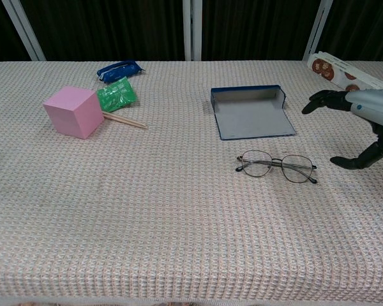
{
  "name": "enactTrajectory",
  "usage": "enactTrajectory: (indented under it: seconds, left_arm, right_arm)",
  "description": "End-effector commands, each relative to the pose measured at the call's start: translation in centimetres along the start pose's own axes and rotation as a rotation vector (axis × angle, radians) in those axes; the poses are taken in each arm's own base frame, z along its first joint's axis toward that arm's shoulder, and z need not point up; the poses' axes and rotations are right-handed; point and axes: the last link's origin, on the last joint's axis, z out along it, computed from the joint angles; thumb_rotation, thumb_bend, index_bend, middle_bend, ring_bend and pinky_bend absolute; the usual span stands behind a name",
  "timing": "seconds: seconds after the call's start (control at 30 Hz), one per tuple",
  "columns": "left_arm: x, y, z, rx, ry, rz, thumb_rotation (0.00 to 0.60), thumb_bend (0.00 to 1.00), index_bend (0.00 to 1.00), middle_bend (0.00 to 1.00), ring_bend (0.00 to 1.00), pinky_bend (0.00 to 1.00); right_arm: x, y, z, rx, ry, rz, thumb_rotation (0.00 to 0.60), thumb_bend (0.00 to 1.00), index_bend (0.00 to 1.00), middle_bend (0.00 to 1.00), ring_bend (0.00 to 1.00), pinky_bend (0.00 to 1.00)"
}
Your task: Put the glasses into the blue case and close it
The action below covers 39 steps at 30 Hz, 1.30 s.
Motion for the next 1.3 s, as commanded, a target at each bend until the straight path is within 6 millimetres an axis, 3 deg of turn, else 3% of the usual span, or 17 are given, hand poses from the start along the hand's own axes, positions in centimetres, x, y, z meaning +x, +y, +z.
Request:
enactTrajectory:
  seconds: [0.03,0.3,0.6,1.3]
  left_arm:
    - [0.0,0.0,0.0,0.001,-0.003,0.001,0.426,0.09,0.09,0.11,0.11,0.26]
    - [-0.2,-0.8,-0.1,0.016,-0.019,0.001,0.425,0.09,0.09,0.11,0.11,0.26]
    - [0.0,-1.6,-0.4,0.030,-0.025,0.012,0.422,0.09,0.09,0.11,0.11,0.26]
    - [0.2,-2.3,-0.9,0.045,-0.028,0.018,0.435,0.09,0.09,0.11,0.11,0.26]
  right_arm:
    - [-0.9,-1.5,1.4,0.008,-0.009,-0.010,0.600,0.24,0.18,0.00,0.00,0.00]
    - [-2.3,-3.5,3.3,0.002,-0.016,-0.019,0.600,0.24,0.25,0.00,0.00,0.00]
    - [-3.1,-4.1,4.8,-0.016,-0.026,-0.033,0.600,0.29,0.26,0.00,0.00,0.00]
    - [-3.8,-5.1,6.3,-0.025,-0.035,-0.036,0.600,0.29,0.40,0.00,0.00,0.00]
